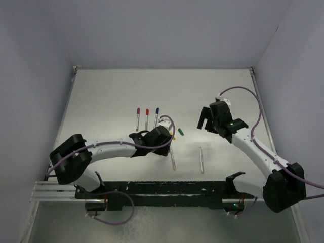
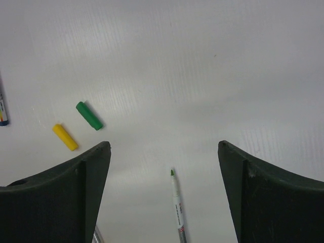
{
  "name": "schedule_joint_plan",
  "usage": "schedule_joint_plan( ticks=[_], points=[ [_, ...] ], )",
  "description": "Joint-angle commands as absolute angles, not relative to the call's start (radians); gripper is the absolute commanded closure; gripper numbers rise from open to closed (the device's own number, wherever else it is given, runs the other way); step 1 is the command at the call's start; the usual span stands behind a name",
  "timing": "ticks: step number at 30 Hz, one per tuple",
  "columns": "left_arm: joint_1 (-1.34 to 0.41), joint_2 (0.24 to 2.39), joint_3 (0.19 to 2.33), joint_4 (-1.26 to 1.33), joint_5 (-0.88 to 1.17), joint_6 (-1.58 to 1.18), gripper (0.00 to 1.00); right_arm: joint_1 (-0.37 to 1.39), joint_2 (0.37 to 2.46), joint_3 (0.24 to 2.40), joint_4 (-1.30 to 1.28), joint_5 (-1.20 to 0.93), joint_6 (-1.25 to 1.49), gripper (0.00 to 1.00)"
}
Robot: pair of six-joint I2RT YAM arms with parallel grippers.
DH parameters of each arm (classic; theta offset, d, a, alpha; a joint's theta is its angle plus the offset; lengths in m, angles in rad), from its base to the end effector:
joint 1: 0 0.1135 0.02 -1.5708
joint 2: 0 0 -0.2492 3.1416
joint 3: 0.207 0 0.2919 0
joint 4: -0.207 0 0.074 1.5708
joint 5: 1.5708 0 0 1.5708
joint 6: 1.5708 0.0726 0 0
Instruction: Insert the pens into the pen caps
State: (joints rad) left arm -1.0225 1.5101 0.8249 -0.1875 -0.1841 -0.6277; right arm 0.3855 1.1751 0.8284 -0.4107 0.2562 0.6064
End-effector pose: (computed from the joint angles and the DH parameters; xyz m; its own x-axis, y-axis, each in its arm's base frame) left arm 0.1977 -0.2982 0.1165 -0.7799 0.1692 -0.6026 0.3949 0.8800 -0.2640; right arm 0.3014 0.1025 0.2037 -0.6332 0.3380 -0.6963 0.2041 0.9407 0.2711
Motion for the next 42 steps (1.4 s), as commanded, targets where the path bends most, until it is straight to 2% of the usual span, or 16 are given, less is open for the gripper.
schedule_joint_plan(
  ticks=[1, 15, 25, 29, 35, 42],
  points=[
    [-1.048, 1.54, 0.882, -0.147, -0.168, -0.672, 0.45, 0.382, 1.127, 0.795, -0.363, 0.191, 0.583, 0.11],
    [-1.115, 1.633, 0.969, -0.21, -0.204, -0.696, 0.38, 0.382, 1.116, 0.771, -0.318, 0.148, 0.583, 0.1],
    [-1.141, 1.729, 1.021, -0.303, -0.243, -0.729, 0.37, 0.382, 1.103, 0.761, -0.302, 0.14, 0.581, 0.1],
    [-1.141, 1.758, 1.024, -0.333, -0.242, -0.735, 0.39, 0.382, 1.107, 0.759, -0.295, 0.132, 0.582, 0.1],
    [-1.141, 1.769, 1.015, -0.431, -0.245, -0.738, 0.48, 0.382, 1.106, 0.767, -0.297, 0.12, 0.583, 0.1],
    [-1.141, 1.79, 1.02, -0.632, -0.272, -0.73, 0.49, 0.382, 1.087, 0.773, -0.294, 0.109, 0.589, 0.1]
  ],
)
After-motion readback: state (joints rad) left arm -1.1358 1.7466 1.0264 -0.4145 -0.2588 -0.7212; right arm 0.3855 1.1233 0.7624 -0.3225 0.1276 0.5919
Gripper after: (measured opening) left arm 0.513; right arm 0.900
